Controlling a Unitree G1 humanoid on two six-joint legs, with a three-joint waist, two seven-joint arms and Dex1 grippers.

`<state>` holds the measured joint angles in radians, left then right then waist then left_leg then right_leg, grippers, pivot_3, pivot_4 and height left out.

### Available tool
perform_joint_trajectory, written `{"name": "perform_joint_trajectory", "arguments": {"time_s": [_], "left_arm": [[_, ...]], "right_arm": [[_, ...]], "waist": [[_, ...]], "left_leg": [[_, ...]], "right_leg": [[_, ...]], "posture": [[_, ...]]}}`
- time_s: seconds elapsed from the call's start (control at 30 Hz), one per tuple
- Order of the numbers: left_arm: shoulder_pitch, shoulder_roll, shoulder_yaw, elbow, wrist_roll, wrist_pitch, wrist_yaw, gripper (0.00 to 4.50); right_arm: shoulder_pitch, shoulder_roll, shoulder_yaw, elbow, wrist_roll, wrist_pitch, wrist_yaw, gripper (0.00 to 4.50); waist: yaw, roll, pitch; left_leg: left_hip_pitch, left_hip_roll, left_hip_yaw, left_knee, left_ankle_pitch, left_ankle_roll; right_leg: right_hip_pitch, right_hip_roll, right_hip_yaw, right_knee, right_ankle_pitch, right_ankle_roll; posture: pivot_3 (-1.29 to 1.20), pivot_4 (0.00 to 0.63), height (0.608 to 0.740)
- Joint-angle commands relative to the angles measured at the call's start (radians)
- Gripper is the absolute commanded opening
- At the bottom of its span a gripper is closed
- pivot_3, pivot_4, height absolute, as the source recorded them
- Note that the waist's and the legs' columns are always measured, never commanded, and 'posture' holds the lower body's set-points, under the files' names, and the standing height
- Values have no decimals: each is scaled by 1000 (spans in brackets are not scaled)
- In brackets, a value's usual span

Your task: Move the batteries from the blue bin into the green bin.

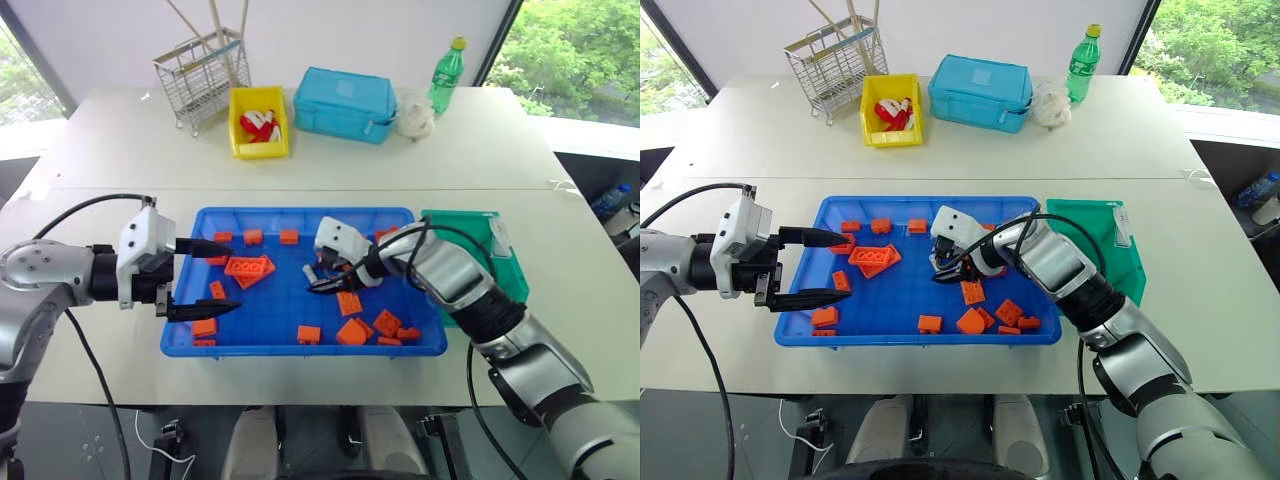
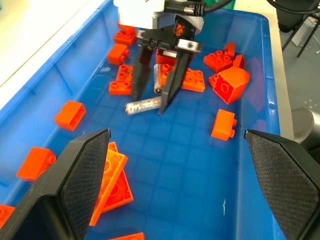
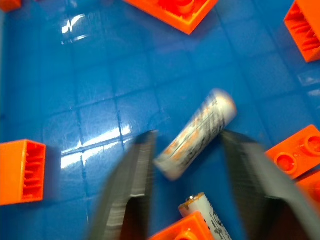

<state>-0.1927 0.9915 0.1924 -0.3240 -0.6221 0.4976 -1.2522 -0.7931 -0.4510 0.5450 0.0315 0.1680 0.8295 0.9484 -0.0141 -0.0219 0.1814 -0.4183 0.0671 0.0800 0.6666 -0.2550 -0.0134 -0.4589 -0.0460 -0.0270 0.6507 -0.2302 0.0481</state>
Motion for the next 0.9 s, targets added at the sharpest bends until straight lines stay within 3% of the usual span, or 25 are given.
{"name": "perform_joint_trajectory", "arguments": {"time_s": [0.03, 0.07, 0.23, 0.47, 0.63, 0.83, 0.9], "left_arm": [[-16, 4, 27, -10, -13, -11, 1, 4500], [-18, 2, 24, -8, -12, -13, 0, 4500], [-36, -16, -2, -1, -11, -16, -5, 4500], [-77, -58, -53, 32, 11, -35, -10, 4500], [-102, -81, -84, 66, 27, -61, -29, 4500], [-148, -85, -112, 130, 47, -92, -67, 4500], [-173, -94, -126, 149, 55, -97, -74, 4500]], "right_arm": [[17, -4, 10, -36, -6, 3, 21, 353], [18, -6, 5, -49, -3, 10, 24, 14], [0, -29, -141, -170, 103, 151, 31, 29], [-40, -227, -490, -296, 235, 367, -7, 29], [191, -524, -684, -336, 248, 331, 49, 29], [395, -603, -765, -359, 238, 247, 20, 29], [420, -603, -759, -354, 233, 218, 4, 1095]], "waist": [[0, 0, 0], [0, 0, 0], [1, 0, 0], [7, 0, 0], [25, -1, 0], [3, 0, 0], [-2, -1, 0]], "left_leg": [[0, 0, 0, 0, 0, 0], [0, 0, 0, 0, 0, 0], [0, 0, 0, 0, 0, 0], [-1, 0, 0, 0, 0, 0], [-1, 0, 0, -1, 0, 0], [3, 0, 0, -1, 0, 0], [7, 0, 0, -1, 0, 0]], "right_leg": [[0, 0, 0, 0, 0, 0], [0, 0, 0, 0, 0, 0], [0, 0, 0, 0, 0, 0], [0, -1, 0, -1, 0, 0], [0, -1, -1, -3, 0, 0], [2, 1, 1, -1, 0, 0], [6, 1, 1, -1, 0, 0]], "posture": [[0, 150, 736], [0, 150, 736], [0, 150, 736], [0, 150, 736], [0, 150, 736], [0, 150, 736], [0, 150, 736]]}}
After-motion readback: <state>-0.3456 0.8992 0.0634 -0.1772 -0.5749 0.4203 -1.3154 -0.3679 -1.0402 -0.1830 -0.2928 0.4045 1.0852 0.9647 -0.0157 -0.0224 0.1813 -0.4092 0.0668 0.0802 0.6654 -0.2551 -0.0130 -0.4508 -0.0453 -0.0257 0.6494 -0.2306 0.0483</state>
